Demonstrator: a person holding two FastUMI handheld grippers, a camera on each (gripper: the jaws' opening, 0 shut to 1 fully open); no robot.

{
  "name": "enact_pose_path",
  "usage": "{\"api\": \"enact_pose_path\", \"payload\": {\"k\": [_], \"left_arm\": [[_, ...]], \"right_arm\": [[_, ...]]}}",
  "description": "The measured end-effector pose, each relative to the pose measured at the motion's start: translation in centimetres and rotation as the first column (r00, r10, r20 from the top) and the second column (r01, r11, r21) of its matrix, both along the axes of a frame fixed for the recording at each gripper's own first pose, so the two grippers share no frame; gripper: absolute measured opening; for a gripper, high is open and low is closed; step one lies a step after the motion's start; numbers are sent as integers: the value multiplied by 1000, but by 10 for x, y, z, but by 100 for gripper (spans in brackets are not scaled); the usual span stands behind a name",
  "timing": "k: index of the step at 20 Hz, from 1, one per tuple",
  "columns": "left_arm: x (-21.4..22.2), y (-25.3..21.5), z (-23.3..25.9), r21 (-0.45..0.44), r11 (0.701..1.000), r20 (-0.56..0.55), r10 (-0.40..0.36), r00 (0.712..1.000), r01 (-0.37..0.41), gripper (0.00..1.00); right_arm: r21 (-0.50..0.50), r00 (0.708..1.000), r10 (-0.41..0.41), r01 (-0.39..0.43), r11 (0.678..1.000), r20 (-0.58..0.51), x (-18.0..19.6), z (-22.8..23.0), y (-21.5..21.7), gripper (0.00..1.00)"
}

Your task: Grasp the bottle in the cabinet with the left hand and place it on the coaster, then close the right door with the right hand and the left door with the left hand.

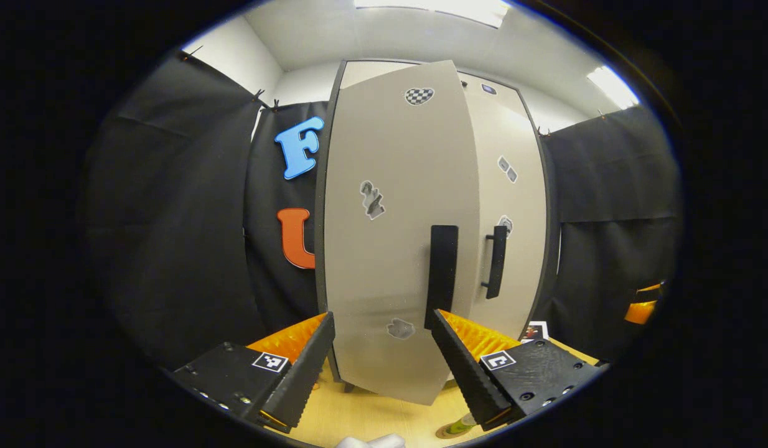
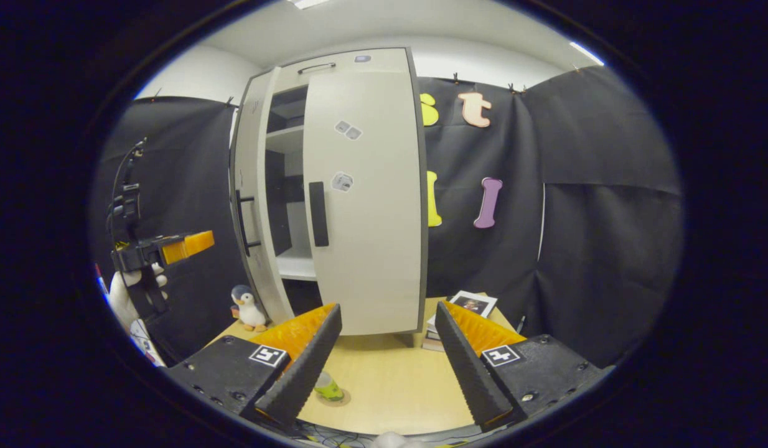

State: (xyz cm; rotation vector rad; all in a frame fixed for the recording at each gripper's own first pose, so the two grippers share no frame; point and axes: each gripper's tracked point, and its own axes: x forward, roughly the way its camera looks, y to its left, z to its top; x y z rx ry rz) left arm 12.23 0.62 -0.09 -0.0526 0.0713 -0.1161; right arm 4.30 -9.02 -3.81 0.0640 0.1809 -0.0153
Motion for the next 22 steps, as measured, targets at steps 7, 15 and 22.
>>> {"api": "enact_pose_path", "payload": {"k": [7, 15, 22], "left_arm": [[-43, -1, 3, 29, 1000, 17, 7, 1000, -8, 96], [-95, 23, -48, 28, 996, -62, 89, 994, -88, 96], [-105, 36, -55, 38, 993, -74, 119, 990, -116, 96]], "right_arm": [[10, 999, -21, 21, 1000, 35, -3, 8, 11, 99], [-30, 999, -16, 17, 999, 33, -10, 2, 34, 99], [-54, 999, 4, -2, 999, 35, -12, -2, 58, 99]]}}
